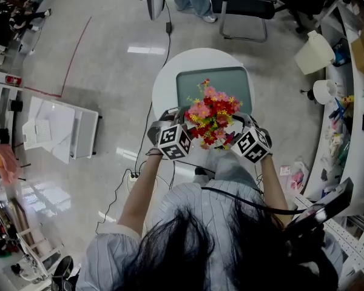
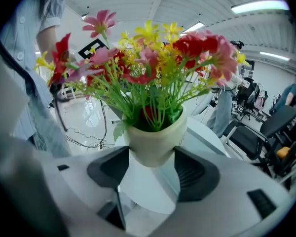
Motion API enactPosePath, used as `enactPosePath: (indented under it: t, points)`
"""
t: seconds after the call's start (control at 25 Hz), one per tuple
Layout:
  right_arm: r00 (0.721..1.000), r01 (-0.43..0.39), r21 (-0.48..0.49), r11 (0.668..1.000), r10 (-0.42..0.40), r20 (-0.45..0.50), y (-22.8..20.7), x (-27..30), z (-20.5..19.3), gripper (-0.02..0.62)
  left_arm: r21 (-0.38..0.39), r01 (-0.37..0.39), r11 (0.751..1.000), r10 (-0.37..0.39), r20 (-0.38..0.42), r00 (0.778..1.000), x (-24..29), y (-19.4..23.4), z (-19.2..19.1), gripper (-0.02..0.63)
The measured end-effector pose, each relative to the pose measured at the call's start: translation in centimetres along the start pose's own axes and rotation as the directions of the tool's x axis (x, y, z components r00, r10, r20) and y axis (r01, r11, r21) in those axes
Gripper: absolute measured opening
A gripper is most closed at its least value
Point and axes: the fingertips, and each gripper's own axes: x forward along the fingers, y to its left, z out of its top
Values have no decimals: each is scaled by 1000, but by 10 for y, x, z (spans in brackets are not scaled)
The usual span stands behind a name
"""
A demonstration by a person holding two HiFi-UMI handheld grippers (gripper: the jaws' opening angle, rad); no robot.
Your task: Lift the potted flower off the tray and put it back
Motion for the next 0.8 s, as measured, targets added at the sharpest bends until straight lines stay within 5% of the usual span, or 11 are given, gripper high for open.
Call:
enactPosePath:
  t: [0.8]
  points:
    - [1000, 5, 7, 1000, -5, -11, 13, 1, -5, 285, -24, 9, 1000, -8, 23, 1000, 0, -14, -6, 293]
